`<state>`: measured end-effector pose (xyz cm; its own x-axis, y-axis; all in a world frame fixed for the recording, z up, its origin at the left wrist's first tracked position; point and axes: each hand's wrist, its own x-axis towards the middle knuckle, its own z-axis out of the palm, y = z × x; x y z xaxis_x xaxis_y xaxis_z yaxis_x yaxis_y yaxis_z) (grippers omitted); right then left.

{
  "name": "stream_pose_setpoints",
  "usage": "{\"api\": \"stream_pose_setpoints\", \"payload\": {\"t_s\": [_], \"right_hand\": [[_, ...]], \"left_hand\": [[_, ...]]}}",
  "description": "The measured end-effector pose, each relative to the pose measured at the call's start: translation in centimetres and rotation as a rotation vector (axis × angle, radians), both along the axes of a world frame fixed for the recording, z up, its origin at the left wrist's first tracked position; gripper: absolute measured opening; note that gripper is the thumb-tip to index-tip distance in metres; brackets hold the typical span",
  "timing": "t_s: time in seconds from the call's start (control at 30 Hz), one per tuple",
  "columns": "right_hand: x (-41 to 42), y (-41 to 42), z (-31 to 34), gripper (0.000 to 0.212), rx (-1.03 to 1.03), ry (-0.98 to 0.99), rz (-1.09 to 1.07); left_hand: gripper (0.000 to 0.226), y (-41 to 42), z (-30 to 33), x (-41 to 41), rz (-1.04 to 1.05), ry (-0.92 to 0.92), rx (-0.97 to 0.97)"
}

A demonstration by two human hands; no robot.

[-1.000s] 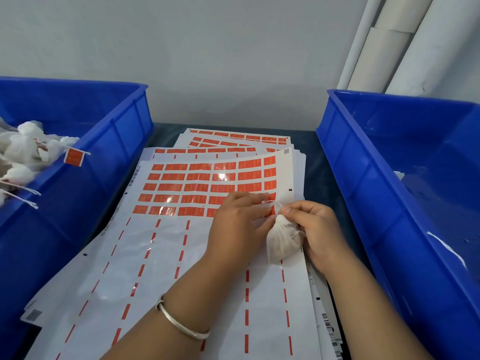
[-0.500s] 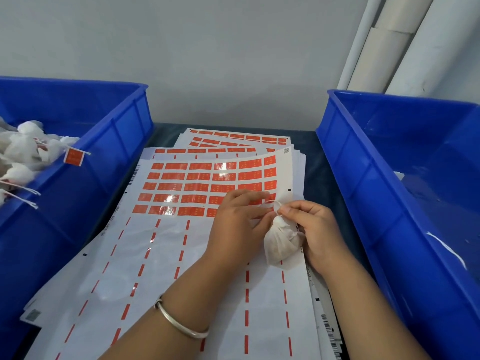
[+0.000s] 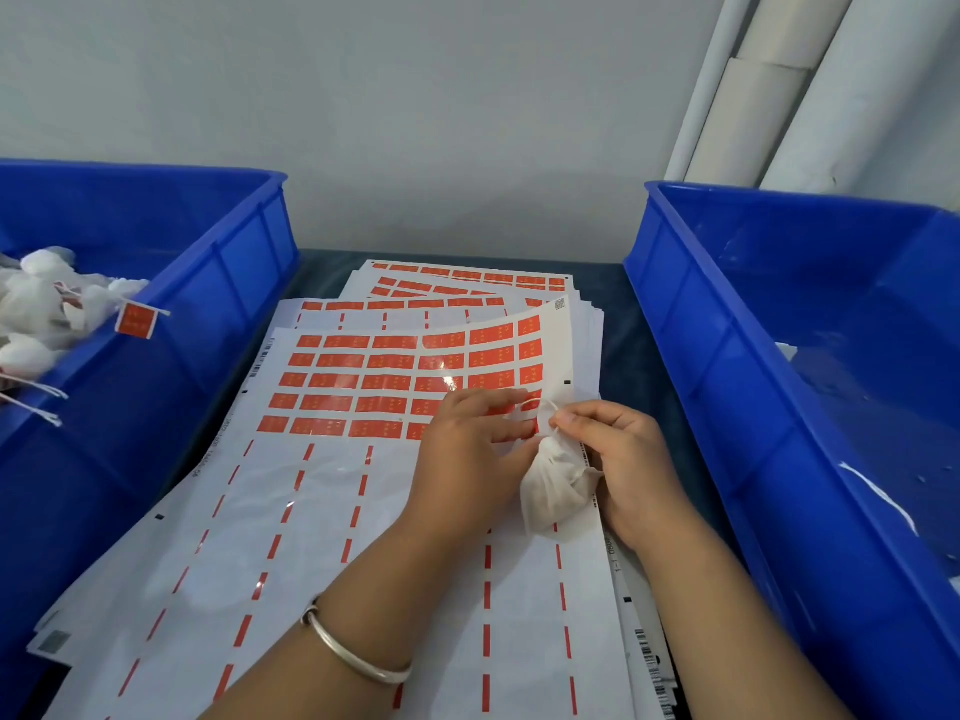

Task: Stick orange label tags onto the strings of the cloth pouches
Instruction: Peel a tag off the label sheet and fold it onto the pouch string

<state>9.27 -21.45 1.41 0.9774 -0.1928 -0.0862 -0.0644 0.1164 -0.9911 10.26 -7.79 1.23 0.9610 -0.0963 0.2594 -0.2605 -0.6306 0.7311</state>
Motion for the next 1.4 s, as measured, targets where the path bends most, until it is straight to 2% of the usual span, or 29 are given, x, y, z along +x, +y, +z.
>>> {"api": "stream_pose_setpoints", "payload": {"t_s": [0.23,0.57,0.67,0.8,0.93,1.03,1.13,1.3,1.4], "right_hand": [[0.0,0.1,-0.1,0.023,-0.008,0.004,0.045],[0.0,0.3,-0.1,0.024,-0.034,-0.002,0.024],[0.0,0.2,-0.1,0.022,-0.046,-0.005,0.013],[-0.1,0.2,-0.1,0.023,-0.075,0.001,0.014],[-0.2,0.2,0.4,0.019,-0.172,-0.055,-0.049],[-0.3,0.4,1.4,0.019,-0.362,-0.163,-0.113],[-0.5,0.4,1.8,0.019,-0.417,-0.237,-0.191],[-0.8,0.2,2.4,0.018,-0.3,-0.284,-0.222],[-1.0,0.2,2.6,0.019,-0.197,-0.251,-0.202]], "left_hand": [[0.028,0.0,0.2,0.0,-0.008,0.085,-0.099],[0.021,0.0,0.1,0.2,0.003,0.07,-0.138],[0.017,0.1,0.1,0.4,0.048,0.054,-0.164],[0.018,-0.1,-0.3,0.7,0.11,0.031,-0.101],[0.003,-0.2,-0.5,1.0,0.186,0.052,-0.123],[0.013,-0.1,-0.7,1.3,0.258,0.117,-0.219],[0.02,0.2,-0.5,1.4,0.318,0.169,-0.352],[0.019,0.5,0.2,1.2,0.407,0.253,-0.48],[0.017,0.6,0.5,1.2,0.418,0.311,-0.681]]}}
